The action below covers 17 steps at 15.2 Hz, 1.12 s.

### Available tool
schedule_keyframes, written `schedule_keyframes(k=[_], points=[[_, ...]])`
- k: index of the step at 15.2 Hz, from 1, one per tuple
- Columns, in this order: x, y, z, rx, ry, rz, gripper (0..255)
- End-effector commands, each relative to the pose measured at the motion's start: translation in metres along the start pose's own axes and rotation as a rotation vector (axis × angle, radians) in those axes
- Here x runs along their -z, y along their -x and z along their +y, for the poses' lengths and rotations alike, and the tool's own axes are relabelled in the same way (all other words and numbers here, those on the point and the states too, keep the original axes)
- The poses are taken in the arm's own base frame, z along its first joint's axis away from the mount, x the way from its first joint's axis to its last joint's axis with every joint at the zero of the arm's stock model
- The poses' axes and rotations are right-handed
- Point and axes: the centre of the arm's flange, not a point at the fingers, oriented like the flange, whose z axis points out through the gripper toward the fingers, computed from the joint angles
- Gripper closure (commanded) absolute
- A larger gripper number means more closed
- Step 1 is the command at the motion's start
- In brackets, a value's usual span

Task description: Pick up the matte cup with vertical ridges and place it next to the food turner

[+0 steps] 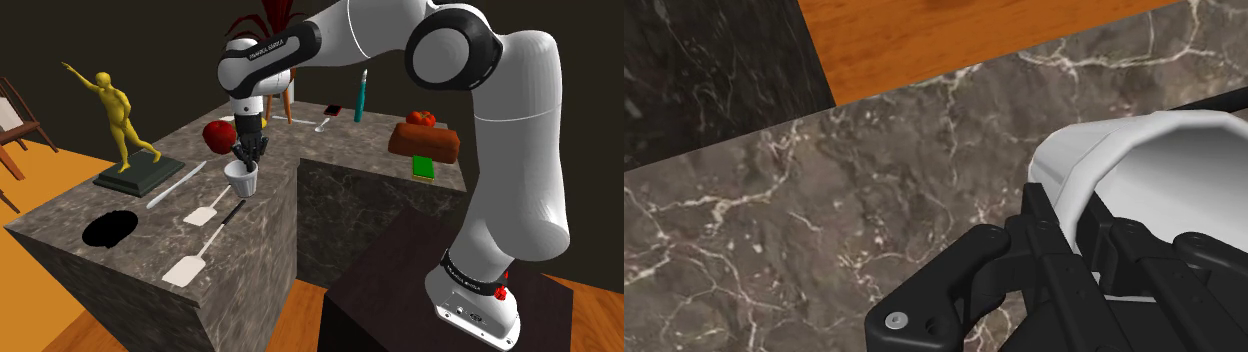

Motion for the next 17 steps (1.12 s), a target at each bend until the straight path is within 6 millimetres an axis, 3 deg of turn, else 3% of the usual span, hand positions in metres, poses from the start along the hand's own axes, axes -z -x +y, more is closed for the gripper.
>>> schedule_keyframes(k=[1,3,4,9,13,17], points=[[0.000,0.000,0.000,0.000,0.000,0.000,255],[0.000,0.000,0.000,0.000,0.000,0.000,255],[0.000,0.000,0.000,0.000,0.000,0.000,0],[0.000,0.000,0.000,0.000,0.000,0.000,0],[0.050,0.000,0.000,0.000,0.000,0.000,0],[0.050,0.000,0.000,0.000,0.000,0.000,0]])
